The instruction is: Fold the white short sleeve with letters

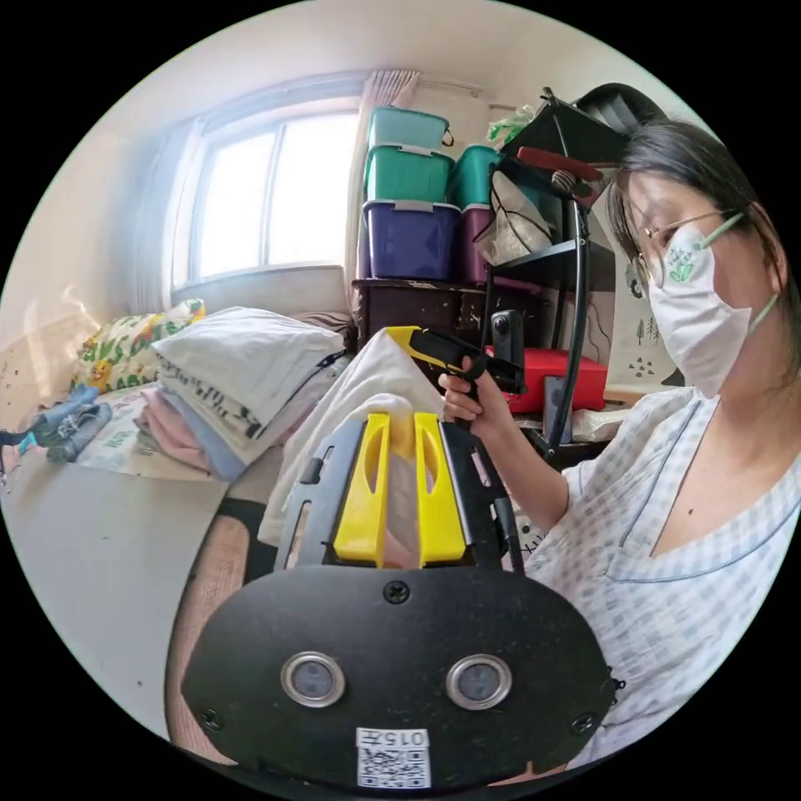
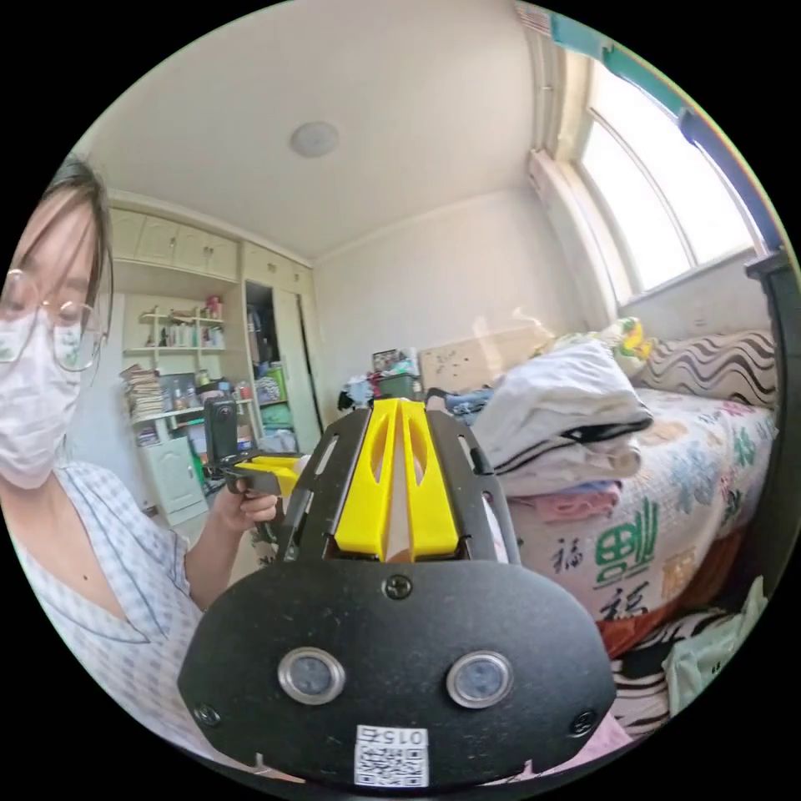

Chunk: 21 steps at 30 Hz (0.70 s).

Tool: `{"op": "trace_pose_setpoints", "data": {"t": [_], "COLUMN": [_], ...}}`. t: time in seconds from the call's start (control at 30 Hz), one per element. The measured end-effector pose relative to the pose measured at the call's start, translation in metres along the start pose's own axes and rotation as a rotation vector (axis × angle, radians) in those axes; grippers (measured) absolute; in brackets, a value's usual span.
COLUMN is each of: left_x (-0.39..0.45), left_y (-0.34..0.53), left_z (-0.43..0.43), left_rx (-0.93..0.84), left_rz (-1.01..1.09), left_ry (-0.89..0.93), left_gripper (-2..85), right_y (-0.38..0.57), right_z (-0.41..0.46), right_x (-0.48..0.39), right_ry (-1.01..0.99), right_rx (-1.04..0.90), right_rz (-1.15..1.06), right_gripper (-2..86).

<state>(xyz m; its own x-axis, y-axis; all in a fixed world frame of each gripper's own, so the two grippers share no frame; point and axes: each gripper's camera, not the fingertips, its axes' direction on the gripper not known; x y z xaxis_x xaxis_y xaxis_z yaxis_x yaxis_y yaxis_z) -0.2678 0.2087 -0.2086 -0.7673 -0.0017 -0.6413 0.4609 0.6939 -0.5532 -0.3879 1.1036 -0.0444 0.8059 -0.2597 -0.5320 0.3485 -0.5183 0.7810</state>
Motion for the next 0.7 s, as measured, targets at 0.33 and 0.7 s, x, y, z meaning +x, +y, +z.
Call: {"op": "trace_pose_setpoints", "data": {"t": [0.33, 0.7], "left_x": [0.044, -0.017], "left_y": [0.010, 0.048], "left_z": [-0.126, -0.254], "left_rx": [0.077, 0.106], "left_rz": [0.067, -0.263], "left_ry": [-0.386, -0.967], "left_gripper": [4.9, 3.3], "right_y": [0.000, -0.049], "right_z": [0.071, 0.377], "right_x": [-0.119, -0.254], "right_ry": [-0.299, -0.409], "right_rx": [-0.040, -0.573], "right_rz": [-0.120, -0.294], "right_gripper": [-0.9, 4.7]}}
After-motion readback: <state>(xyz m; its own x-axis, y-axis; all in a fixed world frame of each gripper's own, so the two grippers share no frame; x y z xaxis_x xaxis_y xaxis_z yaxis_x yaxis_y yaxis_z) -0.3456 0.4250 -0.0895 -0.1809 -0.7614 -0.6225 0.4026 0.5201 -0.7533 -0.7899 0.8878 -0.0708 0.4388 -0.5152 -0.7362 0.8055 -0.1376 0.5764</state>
